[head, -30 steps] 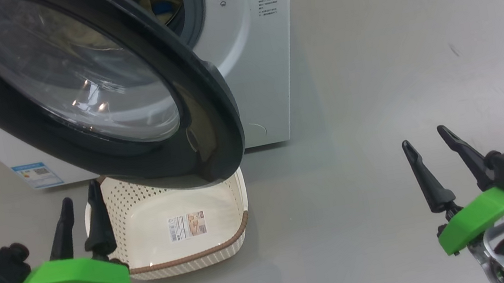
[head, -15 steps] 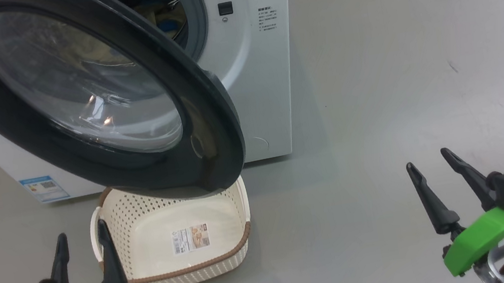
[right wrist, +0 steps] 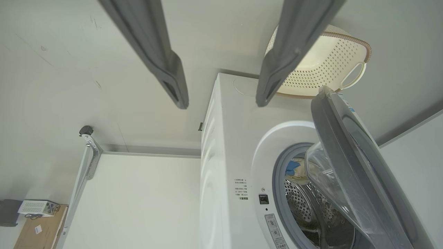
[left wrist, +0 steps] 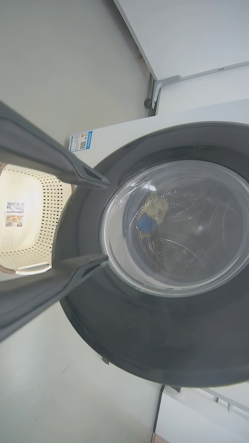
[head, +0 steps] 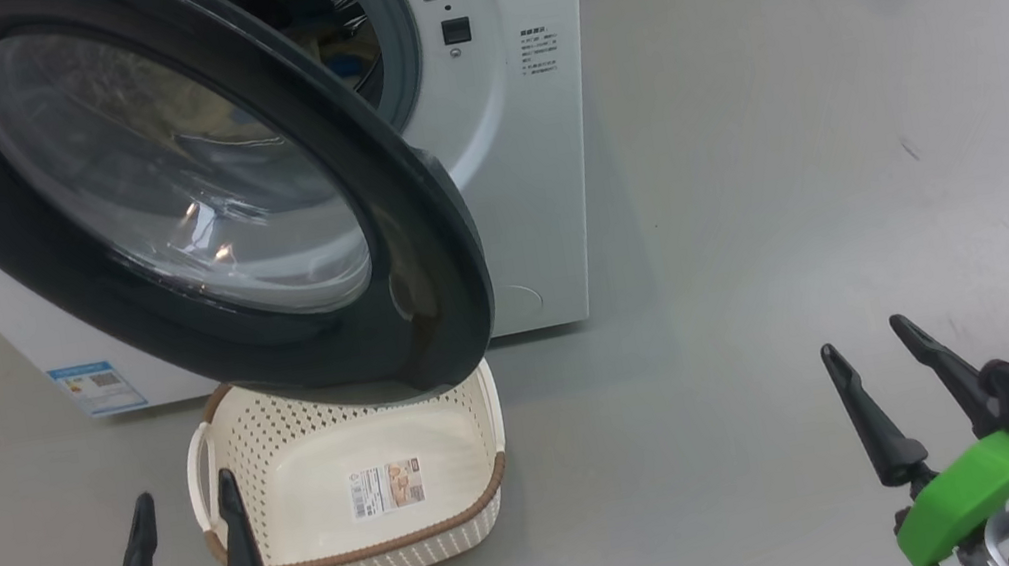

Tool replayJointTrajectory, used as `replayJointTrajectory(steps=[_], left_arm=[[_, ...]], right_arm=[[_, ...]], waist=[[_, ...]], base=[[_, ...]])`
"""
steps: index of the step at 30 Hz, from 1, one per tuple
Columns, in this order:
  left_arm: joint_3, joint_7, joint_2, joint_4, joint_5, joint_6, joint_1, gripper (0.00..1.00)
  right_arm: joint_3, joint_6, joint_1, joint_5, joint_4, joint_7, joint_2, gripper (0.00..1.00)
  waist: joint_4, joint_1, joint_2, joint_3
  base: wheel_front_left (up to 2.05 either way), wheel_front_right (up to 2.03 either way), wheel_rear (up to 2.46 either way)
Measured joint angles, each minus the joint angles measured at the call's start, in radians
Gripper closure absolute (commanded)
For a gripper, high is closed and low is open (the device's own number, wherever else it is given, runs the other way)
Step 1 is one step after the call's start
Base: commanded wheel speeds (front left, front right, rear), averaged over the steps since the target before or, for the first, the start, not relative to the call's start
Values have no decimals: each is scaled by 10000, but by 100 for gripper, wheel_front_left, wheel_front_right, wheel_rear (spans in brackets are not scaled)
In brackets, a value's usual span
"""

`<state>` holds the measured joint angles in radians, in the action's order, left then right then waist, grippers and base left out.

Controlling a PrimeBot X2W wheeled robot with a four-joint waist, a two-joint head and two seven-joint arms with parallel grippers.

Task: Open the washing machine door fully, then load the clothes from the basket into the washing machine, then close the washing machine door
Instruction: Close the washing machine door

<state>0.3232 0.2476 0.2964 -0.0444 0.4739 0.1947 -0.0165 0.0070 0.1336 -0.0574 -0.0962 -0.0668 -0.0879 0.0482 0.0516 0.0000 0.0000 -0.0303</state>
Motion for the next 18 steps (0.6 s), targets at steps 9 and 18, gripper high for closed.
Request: replayJointTrajectory(steps=[9,18], left_arm=[[6,0,0,-6,-81,-2,1,0],[50,0,-2,-12,-82,10,-1,0]], right_arm=[[10,0,1,-2,17,8,-4,0],[-10,0,14,-8,-35,-12,-13,100]], waist=[[1,0,0,-34],[-51,0,0,-75]], base=[[0,0,0],[0,0,0]])
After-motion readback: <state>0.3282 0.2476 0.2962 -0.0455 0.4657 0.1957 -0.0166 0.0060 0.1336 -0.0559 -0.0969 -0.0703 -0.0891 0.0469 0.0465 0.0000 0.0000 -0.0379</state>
